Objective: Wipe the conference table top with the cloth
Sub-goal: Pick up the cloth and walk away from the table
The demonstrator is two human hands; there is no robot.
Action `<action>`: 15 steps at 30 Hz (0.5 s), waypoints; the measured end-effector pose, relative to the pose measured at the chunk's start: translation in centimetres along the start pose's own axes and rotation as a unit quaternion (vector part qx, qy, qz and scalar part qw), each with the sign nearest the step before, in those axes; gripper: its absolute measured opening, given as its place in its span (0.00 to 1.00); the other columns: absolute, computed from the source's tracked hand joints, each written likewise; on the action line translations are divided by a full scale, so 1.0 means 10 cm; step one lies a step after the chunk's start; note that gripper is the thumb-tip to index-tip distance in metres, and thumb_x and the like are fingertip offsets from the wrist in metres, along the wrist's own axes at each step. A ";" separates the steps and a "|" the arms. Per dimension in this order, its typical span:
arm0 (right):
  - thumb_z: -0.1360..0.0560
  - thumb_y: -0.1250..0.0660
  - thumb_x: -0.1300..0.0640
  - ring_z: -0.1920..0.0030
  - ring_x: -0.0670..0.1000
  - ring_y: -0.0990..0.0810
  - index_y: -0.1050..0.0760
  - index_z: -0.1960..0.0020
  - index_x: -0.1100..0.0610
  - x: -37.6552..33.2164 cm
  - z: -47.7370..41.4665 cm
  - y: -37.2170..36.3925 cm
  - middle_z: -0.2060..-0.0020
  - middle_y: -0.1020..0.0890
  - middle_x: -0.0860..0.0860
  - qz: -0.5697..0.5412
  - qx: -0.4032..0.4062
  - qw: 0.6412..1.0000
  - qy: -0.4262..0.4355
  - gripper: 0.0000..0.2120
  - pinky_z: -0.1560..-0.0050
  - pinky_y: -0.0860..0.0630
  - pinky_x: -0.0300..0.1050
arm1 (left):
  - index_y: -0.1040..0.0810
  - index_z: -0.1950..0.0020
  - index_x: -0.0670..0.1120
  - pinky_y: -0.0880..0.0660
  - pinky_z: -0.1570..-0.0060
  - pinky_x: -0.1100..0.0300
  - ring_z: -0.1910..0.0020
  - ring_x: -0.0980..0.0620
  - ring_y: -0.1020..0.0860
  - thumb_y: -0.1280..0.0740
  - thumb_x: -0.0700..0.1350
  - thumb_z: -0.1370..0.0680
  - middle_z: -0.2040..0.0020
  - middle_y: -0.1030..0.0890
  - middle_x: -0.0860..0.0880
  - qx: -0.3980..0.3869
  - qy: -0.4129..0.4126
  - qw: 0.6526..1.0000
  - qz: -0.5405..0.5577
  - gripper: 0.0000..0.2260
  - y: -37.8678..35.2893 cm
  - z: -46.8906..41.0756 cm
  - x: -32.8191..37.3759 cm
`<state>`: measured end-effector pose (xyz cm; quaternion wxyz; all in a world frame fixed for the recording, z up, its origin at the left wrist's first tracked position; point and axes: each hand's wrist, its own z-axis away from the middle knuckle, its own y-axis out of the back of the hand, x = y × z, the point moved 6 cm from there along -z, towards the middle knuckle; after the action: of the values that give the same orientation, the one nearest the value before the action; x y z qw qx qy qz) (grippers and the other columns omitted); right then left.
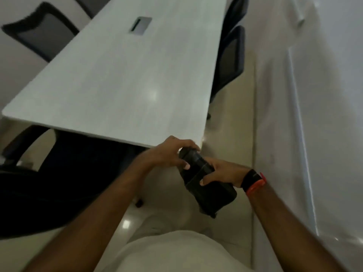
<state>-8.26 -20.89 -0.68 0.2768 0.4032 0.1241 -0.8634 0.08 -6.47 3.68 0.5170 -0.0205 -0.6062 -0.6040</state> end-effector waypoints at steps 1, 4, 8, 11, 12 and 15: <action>0.26 0.26 0.63 0.44 0.58 0.15 0.28 0.35 0.43 -0.08 -0.11 0.04 0.42 0.17 0.56 0.040 -0.038 0.998 -0.005 0.26 0.43 0.17 0.57 | 0.20 0.39 0.54 0.35 0.32 0.55 0.39 0.53 0.26 0.21 0.46 0.32 0.40 0.20 0.55 0.009 0.033 0.999 -0.022 0.22 0.04 -0.01 -0.14; 0.25 0.26 0.61 0.44 0.59 0.15 0.30 0.31 0.43 -0.27 -0.44 0.18 0.40 0.18 0.57 0.131 -0.114 0.984 -0.023 0.27 0.46 0.16 0.54 | 0.18 0.52 0.52 0.32 0.41 0.60 0.44 0.55 0.27 0.21 0.46 0.32 0.48 0.21 0.56 0.026 0.104 0.994 -0.013 0.11 0.22 -0.07 -0.42; 0.25 0.25 0.57 0.48 0.55 0.14 0.26 0.34 0.51 -0.52 -0.83 0.48 0.43 0.17 0.54 0.218 -0.084 0.972 -0.040 0.21 0.50 0.15 0.48 | 0.18 0.56 0.49 0.26 0.56 0.63 0.53 0.56 0.21 0.23 0.43 0.30 0.55 0.18 0.55 0.023 0.157 0.986 0.041 0.07 0.41 -0.22 -0.82; 0.25 0.25 0.56 0.50 0.52 0.16 0.24 0.36 0.53 -0.71 -1.08 0.78 0.44 0.17 0.53 0.296 0.005 0.954 -0.050 0.18 0.52 0.18 0.41 | 0.17 0.60 0.52 0.25 0.56 0.61 0.56 0.59 0.20 0.22 0.43 0.31 0.60 0.17 0.56 0.061 0.177 0.979 0.075 0.06 0.63 -0.37 -1.16; 0.24 0.26 0.56 0.50 0.52 0.17 0.23 0.36 0.55 -0.77 -1.17 0.87 0.45 0.17 0.53 0.317 0.034 0.946 -0.052 0.18 0.50 0.19 0.42 | 0.17 0.61 0.53 0.26 0.56 0.62 0.56 0.59 0.20 0.22 0.42 0.31 0.60 0.17 0.56 0.084 0.187 0.975 0.084 0.06 0.70 -0.43 -1.28; 0.22 0.31 0.62 0.51 0.53 0.20 0.19 0.42 0.55 -0.94 -1.44 1.10 0.53 0.18 0.50 0.369 0.129 0.920 -0.037 0.10 0.52 0.26 0.43 | 0.18 0.63 0.55 0.26 0.58 0.60 0.57 0.57 0.21 0.23 0.43 0.31 0.60 0.17 0.57 0.164 0.229 0.957 0.062 0.08 0.93 -0.61 -1.62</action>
<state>12.02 -19.96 -2.70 0.5258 0.4208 -0.1567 -0.7224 17.38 1.13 -1.85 0.6750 0.1656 -0.5595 -0.4516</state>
